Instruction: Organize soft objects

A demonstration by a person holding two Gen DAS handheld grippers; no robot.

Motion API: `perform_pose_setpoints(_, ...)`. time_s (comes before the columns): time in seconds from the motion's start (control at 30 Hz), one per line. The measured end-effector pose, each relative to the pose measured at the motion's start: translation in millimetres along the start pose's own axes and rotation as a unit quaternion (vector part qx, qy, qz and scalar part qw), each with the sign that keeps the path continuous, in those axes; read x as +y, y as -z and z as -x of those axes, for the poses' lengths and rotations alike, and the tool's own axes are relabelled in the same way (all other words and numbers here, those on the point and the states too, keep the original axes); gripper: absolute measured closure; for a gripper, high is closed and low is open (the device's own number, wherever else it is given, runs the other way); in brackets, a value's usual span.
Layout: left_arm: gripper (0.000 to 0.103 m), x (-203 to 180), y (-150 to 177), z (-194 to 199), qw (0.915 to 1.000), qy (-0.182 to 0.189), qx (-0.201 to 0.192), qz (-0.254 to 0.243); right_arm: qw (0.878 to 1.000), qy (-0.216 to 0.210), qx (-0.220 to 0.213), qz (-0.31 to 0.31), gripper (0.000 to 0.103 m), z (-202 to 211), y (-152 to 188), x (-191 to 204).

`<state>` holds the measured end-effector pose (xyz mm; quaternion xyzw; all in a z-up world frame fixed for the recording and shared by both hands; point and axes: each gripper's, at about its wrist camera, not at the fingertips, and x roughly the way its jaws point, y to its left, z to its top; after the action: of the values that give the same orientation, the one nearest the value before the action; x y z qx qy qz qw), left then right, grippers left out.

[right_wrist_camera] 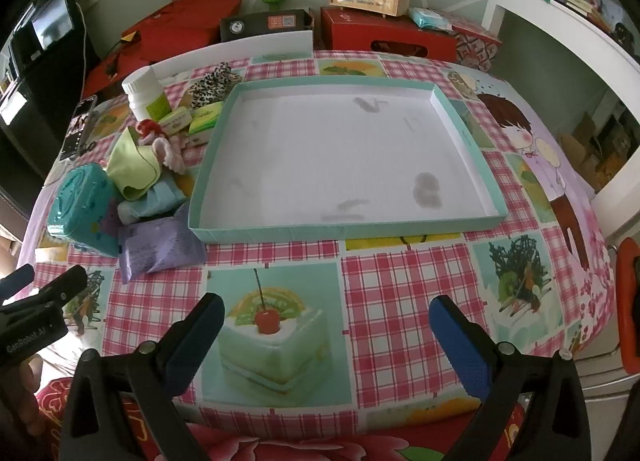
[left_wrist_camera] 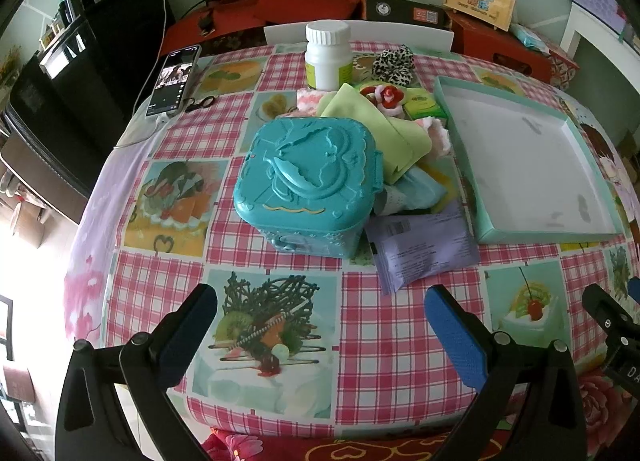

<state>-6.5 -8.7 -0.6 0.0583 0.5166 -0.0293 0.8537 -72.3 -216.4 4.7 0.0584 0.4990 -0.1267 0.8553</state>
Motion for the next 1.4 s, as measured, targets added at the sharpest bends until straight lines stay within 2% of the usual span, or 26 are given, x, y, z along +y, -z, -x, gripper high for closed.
perform_pose_setpoints(0.9, 0.000, 5.4, 1.6, -2.7, 0.9999, 0.002, 0.007, 0.014, 1.000, -0.002, 0.007, -0.002, 0.000, -0.9, 1.0, -1.4)
perform_pose_setpoints(1.17, 0.000, 11.2, -3.8, 5.5, 0.9992, 0.033, 0.004, 0.020, 1.000, 0.000, 0.013, 0.005, 0.000, -4.1, -3.9, 1.9)
perform_pose_setpoints(1.4, 0.000, 27.4, -38.3, 17.6, 0.9952, 0.083, 0.001, 0.052, 1.000, -0.015, -0.012, 0.011, 0.000, 3.1, -27.9, 5.2)
